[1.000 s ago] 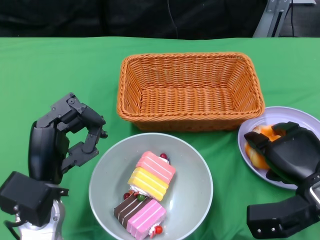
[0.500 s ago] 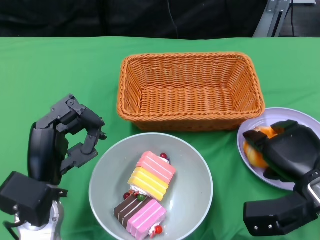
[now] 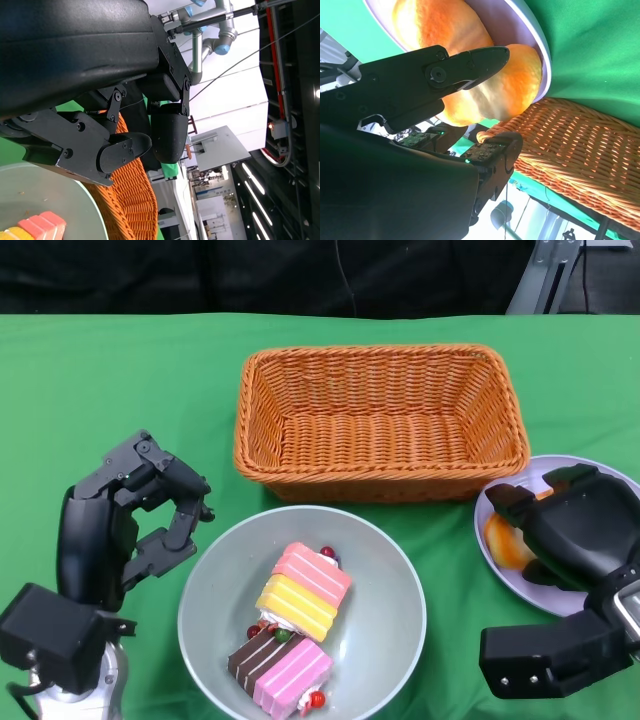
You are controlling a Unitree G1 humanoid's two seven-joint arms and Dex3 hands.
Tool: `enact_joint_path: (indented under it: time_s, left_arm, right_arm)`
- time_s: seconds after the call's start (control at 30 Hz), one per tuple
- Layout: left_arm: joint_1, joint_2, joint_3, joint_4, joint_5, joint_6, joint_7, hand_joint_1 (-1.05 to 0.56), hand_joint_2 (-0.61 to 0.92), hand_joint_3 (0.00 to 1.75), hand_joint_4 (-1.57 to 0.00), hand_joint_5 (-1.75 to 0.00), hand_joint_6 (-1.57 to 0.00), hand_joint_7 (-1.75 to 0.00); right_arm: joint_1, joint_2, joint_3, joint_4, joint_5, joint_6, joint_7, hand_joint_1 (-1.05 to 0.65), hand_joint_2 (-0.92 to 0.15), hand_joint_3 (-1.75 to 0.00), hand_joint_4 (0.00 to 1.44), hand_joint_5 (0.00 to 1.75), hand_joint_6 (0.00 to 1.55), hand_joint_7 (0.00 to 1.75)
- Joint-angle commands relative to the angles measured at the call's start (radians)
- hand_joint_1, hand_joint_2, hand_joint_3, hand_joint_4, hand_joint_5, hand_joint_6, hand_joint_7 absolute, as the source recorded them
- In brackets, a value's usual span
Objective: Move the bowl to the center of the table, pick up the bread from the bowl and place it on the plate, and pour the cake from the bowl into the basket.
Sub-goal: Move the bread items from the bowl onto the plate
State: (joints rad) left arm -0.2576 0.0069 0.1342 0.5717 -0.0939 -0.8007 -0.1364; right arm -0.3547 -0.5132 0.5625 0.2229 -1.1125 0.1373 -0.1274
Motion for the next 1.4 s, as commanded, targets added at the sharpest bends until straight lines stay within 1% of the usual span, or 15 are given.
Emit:
enact_joint_path:
  time_s: [0.03, 0.5, 0.6, 0.7, 0.87, 0.97, 1.27, 1.4]
  left_arm:
    - [0.001, 0.02, 0.006, 0.0, -0.013, -0.009, -0.008, -0.05, 0.74, 0.8, -0.77, -1.57, -0.72, -1.44]
    - [-0.002, 0.018, 0.012, 0.006, -0.007, -0.008, -0.002, -0.05, 0.72, 0.82, -0.79, -1.57, -0.73, -1.45]
    - [-0.004, 0.018, 0.012, 0.009, -0.011, -0.012, -0.007, -0.05, 0.72, 0.84, -0.79, -1.57, -0.73, -1.44]
    - [-0.003, 0.017, 0.012, 0.006, -0.021, -0.008, -0.013, -0.05, 0.72, 0.85, -0.78, -1.57, -0.73, -1.44]
    - [-0.003, 0.021, 0.011, 0.006, -0.01, -0.008, -0.002, -0.05, 0.73, 0.83, -0.78, -1.57, -0.73, -1.43]
    - [-0.001, 0.022, 0.011, -0.001, -0.004, -0.004, 0.003, -0.05, 0.73, 0.83, -0.78, -1.57, -0.73, -1.44]
    - [0.0, 0.022, 0.01, -0.002, -0.018, -0.007, -0.011, -0.05, 0.72, 0.83, -0.77, -1.58, -0.73, -1.44]
    - [0.001, 0.022, 0.009, -0.002, -0.018, -0.008, -0.011, -0.05, 0.73, 0.81, -0.78, -1.57, -0.73, -1.43]
  right_arm:
    - [0.011, -0.006, -0.017, -0.021, -0.015, 0.018, 0.023, -0.74, -0.92, -0.1, 0.51, 0.0, 0.51, 0.0]
    - [0.024, -0.004, -0.033, -0.083, -0.029, 0.047, 0.101, -0.75, -0.92, -0.1, 0.49, 0.0, 0.49, 0.0]
    - [0.029, -0.001, -0.04, -0.112, -0.04, 0.068, 0.138, -0.74, -0.92, -0.1, 0.49, 0.0, 0.49, 0.0]
    - [0.04, 0.0, -0.059, -0.192, -0.039, 0.092, 0.219, -0.73, -0.92, -0.1, 0.5, 0.0, 0.51, 0.01]
    - [0.055, 0.003, -0.079, -0.288, -0.046, 0.112, 0.308, -0.73, -0.92, -0.09, 0.48, 0.0, 0.53, 0.01]
    - [0.068, 0.007, -0.09, -0.328, -0.05, 0.113, 0.339, -0.74, -0.92, -0.08, 0.49, 0.0, 0.53, 0.01]
    - [0.103, 0.034, -0.129, -0.431, -0.053, 0.126, 0.378, -0.69, -0.92, -0.08, 0.5, 0.01, 0.54, 0.01]
    - [0.119, 0.041, -0.147, -0.477, -0.061, 0.119, 0.364, -0.7, -0.92, -0.07, 0.53, 0.02, 0.56, 0.01]
